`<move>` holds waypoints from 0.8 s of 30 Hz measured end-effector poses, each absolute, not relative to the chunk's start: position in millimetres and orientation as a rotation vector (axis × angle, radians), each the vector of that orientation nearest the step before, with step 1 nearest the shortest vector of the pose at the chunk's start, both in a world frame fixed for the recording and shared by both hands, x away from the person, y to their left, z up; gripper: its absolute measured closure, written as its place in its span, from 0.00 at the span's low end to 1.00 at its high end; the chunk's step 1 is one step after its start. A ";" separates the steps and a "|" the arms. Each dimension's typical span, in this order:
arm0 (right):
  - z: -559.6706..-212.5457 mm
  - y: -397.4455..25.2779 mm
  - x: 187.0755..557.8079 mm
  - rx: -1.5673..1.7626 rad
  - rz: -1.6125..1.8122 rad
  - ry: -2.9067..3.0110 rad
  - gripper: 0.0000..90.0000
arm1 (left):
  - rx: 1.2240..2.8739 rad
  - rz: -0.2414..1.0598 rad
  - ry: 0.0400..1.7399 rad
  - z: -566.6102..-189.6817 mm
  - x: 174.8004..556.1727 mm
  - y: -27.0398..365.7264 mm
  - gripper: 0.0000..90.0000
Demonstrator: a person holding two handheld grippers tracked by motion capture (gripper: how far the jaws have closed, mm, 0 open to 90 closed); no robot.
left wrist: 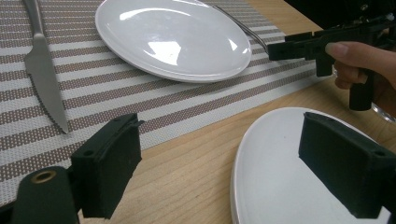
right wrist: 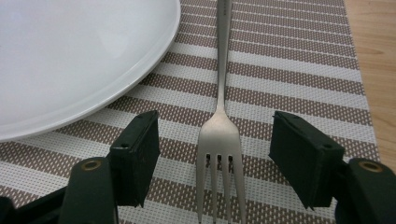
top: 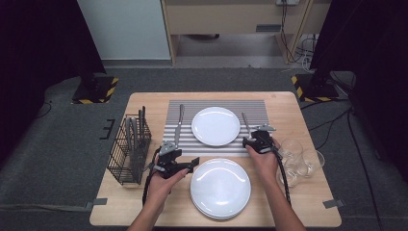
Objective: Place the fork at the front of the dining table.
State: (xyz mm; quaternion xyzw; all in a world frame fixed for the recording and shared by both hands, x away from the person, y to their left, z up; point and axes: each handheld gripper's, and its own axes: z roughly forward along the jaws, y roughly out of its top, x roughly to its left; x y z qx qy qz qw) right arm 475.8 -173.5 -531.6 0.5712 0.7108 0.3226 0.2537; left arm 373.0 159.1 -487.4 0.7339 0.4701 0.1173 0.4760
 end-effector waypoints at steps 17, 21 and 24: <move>-535.0 -170.6 465.4 1.565 0.869 1.935 0.42 | 1.798 0.282 1.137 -486.9 371.9 156.0 0.14; -533.9 -166.9 460.4 1.556 0.878 1.949 0.45 | 1.797 0.283 1.135 -486.0 371.4 155.7 0.14; -533.0 -165.3 458.1 1.542 0.878 1.951 0.50 | 1.796 0.283 1.133 -485.3 370.8 154.8 0.14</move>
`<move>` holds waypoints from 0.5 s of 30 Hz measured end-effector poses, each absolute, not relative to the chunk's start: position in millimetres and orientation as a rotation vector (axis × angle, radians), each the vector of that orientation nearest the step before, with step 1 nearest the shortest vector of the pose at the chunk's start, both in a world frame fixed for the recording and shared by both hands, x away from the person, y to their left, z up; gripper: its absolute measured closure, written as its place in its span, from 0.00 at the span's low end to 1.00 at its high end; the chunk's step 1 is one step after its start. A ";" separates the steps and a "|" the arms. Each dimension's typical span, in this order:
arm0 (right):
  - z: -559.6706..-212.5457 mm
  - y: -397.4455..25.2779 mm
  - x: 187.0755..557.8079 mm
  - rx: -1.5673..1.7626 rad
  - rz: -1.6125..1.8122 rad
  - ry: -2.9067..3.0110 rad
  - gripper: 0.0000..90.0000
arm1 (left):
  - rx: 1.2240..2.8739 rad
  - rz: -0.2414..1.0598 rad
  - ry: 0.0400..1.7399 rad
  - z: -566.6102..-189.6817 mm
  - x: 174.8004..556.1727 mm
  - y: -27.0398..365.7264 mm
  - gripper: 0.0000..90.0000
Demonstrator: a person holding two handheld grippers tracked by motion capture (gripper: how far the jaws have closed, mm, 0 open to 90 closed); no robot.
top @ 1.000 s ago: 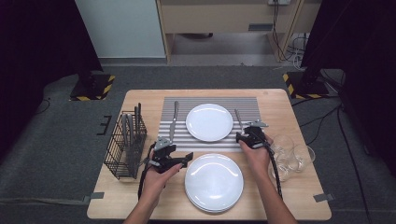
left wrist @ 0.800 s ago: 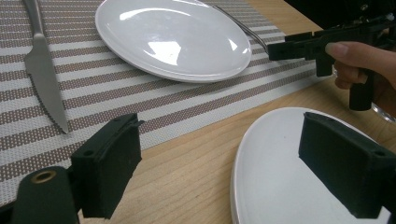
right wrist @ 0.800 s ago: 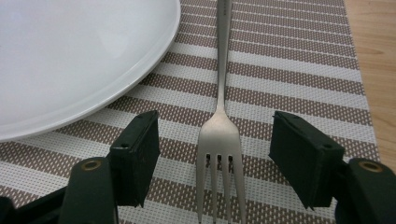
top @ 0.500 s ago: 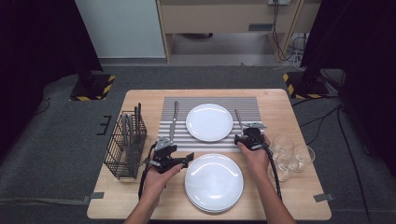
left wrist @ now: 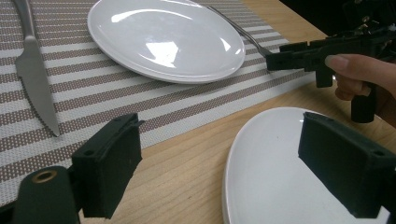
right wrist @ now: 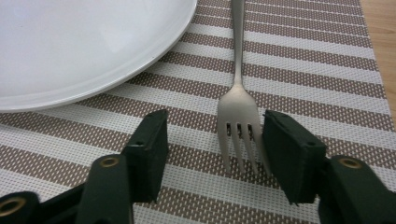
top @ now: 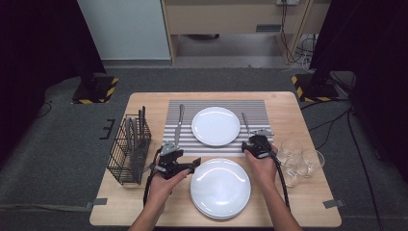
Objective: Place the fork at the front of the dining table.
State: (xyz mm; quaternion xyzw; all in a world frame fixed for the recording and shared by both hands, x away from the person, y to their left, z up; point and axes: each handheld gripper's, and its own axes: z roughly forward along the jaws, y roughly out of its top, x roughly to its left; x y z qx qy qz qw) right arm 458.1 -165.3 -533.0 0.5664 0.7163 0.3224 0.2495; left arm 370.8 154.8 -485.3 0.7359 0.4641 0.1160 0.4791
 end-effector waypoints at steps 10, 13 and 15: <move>-532.2 -164.8 454.0 1.532 0.889 1.942 0.58 | 1.808 0.273 1.125 -486.4 369.5 151.0 0.14; -534.7 -165.8 456.0 1.528 0.879 1.932 0.61 | 1.807 0.272 1.125 -486.4 369.6 150.8 0.14; -535.9 -166.4 457.2 1.536 0.886 1.919 0.65 | 1.798 0.257 1.131 -485.8 370.2 151.6 0.14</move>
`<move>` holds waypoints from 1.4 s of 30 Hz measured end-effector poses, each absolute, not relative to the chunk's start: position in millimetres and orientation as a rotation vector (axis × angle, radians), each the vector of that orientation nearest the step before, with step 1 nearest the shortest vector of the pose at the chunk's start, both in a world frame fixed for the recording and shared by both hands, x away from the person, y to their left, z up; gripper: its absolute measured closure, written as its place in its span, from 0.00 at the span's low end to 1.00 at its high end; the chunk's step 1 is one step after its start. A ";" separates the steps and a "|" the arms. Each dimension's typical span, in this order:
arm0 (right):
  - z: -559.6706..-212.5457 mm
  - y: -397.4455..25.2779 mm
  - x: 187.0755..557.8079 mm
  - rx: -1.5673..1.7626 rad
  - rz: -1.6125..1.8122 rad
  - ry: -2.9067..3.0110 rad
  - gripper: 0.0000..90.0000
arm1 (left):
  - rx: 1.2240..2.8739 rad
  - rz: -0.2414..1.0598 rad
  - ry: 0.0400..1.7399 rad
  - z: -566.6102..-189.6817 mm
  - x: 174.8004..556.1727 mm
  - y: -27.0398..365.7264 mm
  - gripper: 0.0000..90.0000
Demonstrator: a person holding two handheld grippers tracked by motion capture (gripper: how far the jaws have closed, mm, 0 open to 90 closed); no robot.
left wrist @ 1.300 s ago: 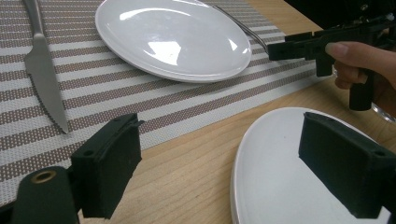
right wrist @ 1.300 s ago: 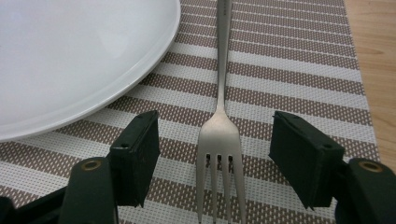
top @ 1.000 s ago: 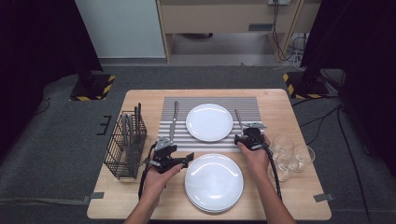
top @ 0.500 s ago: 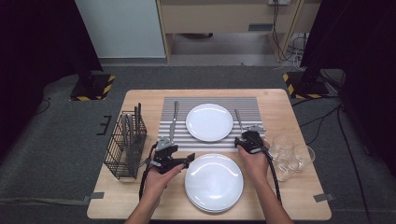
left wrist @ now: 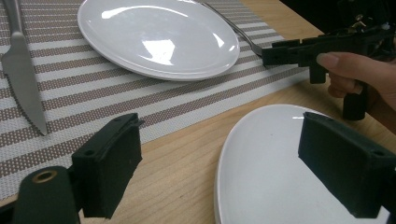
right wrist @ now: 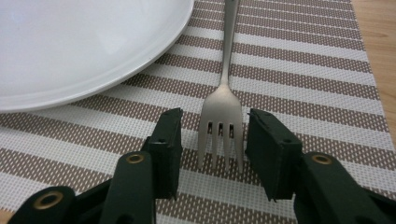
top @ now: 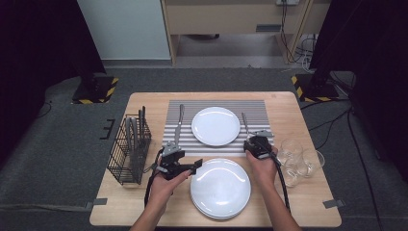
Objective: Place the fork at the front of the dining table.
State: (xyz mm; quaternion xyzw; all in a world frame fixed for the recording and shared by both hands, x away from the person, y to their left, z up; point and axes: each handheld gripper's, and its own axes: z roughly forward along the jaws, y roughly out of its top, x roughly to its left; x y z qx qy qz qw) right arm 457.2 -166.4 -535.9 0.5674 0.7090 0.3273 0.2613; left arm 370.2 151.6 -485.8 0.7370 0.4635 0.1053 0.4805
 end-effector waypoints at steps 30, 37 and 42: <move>-536.9 -164.1 467.3 1.560 0.885 1.872 0.71 | 1.767 0.257 1.156 -484.2 372.7 160.4 0.15; -537.0 -159.2 465.7 1.550 0.890 1.886 0.70 | 1.766 0.262 1.154 -483.4 372.4 160.9 0.15; -537.0 -160.2 467.8 1.544 0.874 1.873 0.75 | 1.770 0.262 1.148 -483.2 372.1 159.4 0.15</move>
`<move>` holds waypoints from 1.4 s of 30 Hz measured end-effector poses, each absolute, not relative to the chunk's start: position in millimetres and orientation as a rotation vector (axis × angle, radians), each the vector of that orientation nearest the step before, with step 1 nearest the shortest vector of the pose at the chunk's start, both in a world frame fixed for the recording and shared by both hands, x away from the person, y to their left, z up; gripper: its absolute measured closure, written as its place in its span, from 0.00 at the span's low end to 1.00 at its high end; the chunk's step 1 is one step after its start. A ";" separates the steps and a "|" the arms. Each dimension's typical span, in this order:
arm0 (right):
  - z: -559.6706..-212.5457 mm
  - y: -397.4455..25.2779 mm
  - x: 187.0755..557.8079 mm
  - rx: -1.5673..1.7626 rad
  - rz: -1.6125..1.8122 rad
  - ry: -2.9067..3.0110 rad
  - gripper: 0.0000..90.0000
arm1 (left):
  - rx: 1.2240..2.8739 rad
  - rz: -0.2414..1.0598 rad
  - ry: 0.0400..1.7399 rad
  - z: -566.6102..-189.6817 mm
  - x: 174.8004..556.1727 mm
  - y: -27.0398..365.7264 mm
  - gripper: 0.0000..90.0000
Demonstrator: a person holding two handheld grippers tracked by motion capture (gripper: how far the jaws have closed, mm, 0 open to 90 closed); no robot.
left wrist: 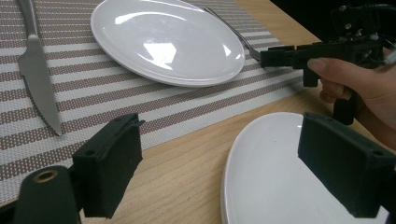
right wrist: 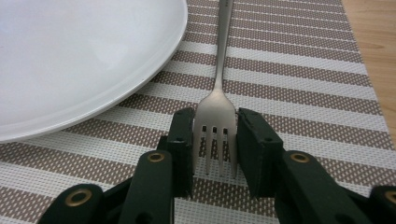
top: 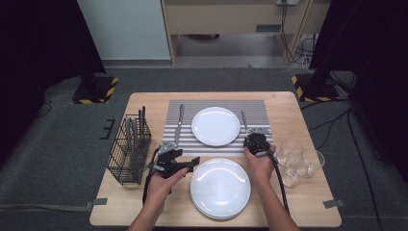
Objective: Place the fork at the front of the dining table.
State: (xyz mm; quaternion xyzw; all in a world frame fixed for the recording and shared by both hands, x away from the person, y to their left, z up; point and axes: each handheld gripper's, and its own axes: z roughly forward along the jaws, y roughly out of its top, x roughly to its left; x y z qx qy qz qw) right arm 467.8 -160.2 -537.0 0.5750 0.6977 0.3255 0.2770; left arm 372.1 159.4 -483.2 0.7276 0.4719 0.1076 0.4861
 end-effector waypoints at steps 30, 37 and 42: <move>-535.8 -155.7 460.4 1.604 0.897 1.847 0.65 | 1.774 0.262 1.147 -483.2 371.7 157.9 0.15; -537.2 -151.8 457.7 1.592 0.912 1.855 0.67 | 1.769 0.265 1.147 -482.3 371.7 159.0 0.15; -537.1 -151.6 457.6 1.587 0.909 1.858 0.67 | 1.769 0.264 1.147 -482.3 371.7 159.0 0.15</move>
